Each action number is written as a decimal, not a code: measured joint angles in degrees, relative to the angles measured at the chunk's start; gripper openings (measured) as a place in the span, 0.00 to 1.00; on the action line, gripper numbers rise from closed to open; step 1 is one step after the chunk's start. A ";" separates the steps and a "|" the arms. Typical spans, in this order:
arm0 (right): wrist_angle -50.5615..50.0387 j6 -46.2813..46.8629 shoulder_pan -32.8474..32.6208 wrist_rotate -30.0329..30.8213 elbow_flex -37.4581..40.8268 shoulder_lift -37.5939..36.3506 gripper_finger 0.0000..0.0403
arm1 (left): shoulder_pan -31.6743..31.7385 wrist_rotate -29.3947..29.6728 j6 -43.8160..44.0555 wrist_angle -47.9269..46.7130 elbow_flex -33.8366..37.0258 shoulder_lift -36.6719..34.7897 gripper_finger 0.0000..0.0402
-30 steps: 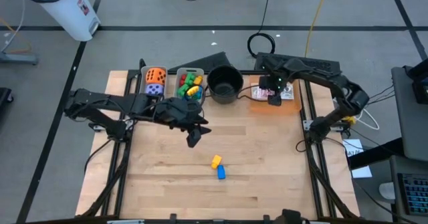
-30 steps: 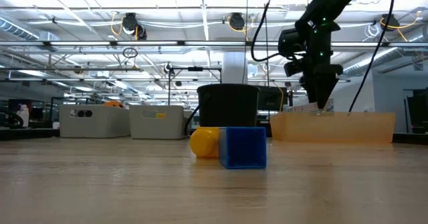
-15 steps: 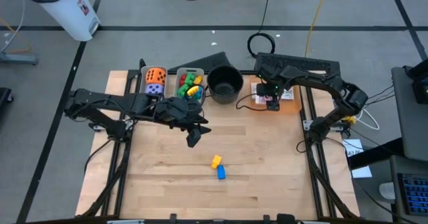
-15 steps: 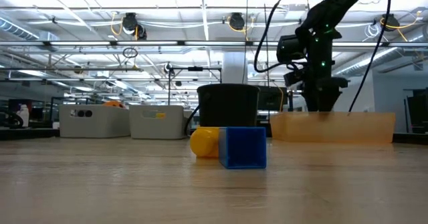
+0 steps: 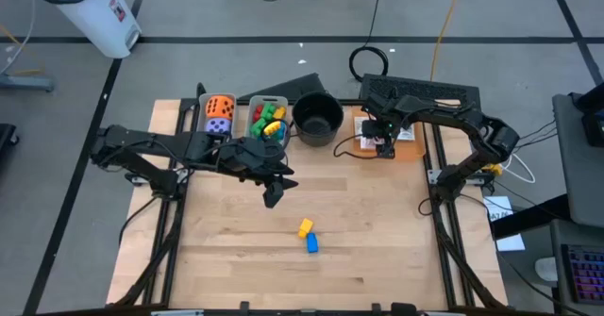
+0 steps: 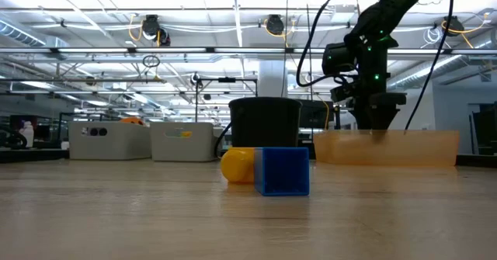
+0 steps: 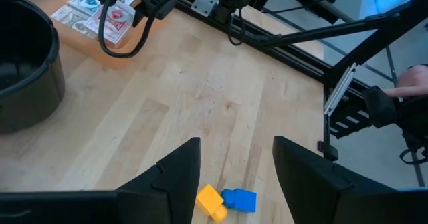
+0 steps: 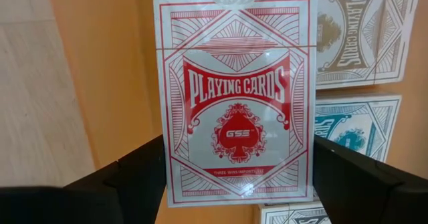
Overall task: Pick & Place Toys
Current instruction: Put the red deck of cards into the orange bin, then put the yellow game piece into the right gray bin
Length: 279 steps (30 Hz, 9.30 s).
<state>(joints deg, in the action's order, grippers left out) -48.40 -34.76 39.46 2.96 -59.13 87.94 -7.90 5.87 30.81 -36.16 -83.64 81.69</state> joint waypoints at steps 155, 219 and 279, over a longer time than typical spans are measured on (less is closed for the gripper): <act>13.77 28.31 -13.73 1.51 -2.95 -21.36 0.52 | -0.41 -1.38 0.37 2.47 -0.02 0.00 0.48; 58.43 75.27 -79.21 2.01 14.75 -11.61 0.68 | -3.46 -10.22 9.65 -8.01 -8.59 21.09 0.47; 46.84 89.68 -69.96 -2.82 22.01 -15.32 0.68 | 6.30 -37.85 -31.06 0.99 -4.42 39.34 0.47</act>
<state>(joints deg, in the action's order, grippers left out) -1.56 54.92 -30.50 0.14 -37.12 72.62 -1.60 -31.99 -0.26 -35.17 -88.05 121.03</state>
